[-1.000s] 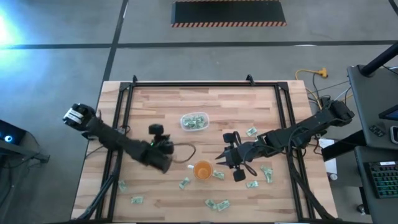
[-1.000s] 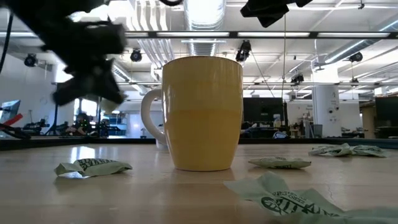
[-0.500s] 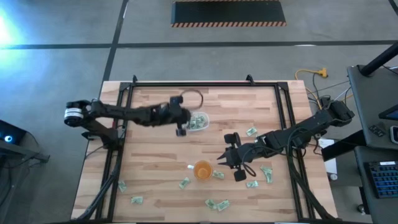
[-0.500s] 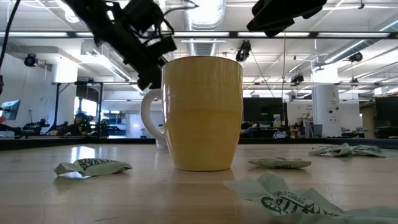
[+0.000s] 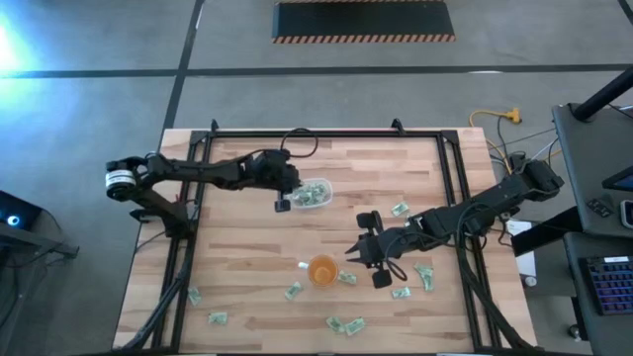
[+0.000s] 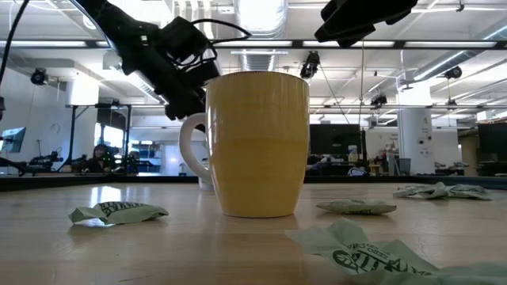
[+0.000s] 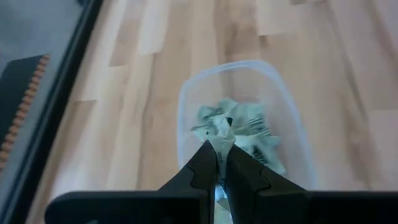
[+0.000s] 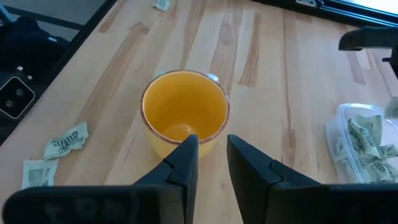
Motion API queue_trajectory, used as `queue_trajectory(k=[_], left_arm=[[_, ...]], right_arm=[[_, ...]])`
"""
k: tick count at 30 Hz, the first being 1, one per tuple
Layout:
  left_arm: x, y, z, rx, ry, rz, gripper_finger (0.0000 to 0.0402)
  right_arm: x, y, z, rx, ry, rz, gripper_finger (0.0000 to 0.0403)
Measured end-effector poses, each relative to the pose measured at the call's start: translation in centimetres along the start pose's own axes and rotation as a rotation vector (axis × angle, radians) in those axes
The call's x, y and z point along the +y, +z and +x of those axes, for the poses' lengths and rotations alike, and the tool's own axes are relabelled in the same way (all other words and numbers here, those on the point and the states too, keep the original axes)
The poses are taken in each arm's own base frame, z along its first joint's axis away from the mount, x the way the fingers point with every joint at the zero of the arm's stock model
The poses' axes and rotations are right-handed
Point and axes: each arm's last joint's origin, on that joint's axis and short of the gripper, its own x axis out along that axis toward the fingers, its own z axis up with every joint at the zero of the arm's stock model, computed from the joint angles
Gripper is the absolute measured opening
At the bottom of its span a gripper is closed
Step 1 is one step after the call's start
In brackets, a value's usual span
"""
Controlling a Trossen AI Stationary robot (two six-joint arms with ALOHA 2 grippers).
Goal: Pick and place Stevia / Truvia into bins
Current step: Put the stevia packet into the transparent bin
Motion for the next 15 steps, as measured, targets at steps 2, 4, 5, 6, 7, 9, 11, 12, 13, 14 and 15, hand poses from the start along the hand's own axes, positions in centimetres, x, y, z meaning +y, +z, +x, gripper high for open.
queue_trajectory(k=[2,4,5,6,7,9,11,12,13,14,15], left_arm=[[-0.1,-0.1,0.2,-0.004,-0.021,-0.001,0.0008],[-0.2,-0.3,0.6,0.009,-0.035,0.002,0.0008],[-0.3,-0.5,0.8,0.020,-0.039,0.006,0.0009],[-0.3,-0.6,1.1,0.018,-0.039,0.016,0.0012],[-0.3,-0.6,1.4,0.017,-0.038,0.028,0.0017],[-0.4,-1.0,1.9,0.034,-0.045,0.032,0.0032],[-0.4,-1.0,2.5,0.038,-0.046,0.033,0.0053],[-0.4,-1.1,2.6,0.045,-0.048,0.033,0.0064],[-0.4,-1.1,2.8,0.052,-0.045,0.033,0.0075],[-0.4,-1.0,2.9,0.052,-0.040,0.033,0.0086],[-0.3,-1.0,2.9,0.051,-0.039,0.032,0.0097]], right_arm=[[0.0,0.0,0.0,-0.001,0.000,0.001,0.0072],[0.0,0.0,0.0,-0.001,-0.001,-0.001,0.0068],[0.0,0.0,0.0,-0.001,-0.001,-0.002,0.0067],[0.0,0.0,0.0,-0.001,-0.001,-0.002,0.0066],[0.0,0.0,0.0,-0.001,-0.001,-0.002,0.0065],[0.0,0.0,0.0,0.000,-0.001,-0.002,0.0064],[0.0,-0.1,0.0,0.001,-0.002,-0.002,0.0063],[0.0,-0.1,0.0,0.006,-0.002,-0.003,0.0064],[0.0,-0.2,0.1,0.007,-0.002,-0.003,0.0064],[0.0,-0.2,0.1,0.007,-0.002,-0.002,0.0065],[0.0,-0.3,0.1,0.011,-0.002,0.001,0.0066]])
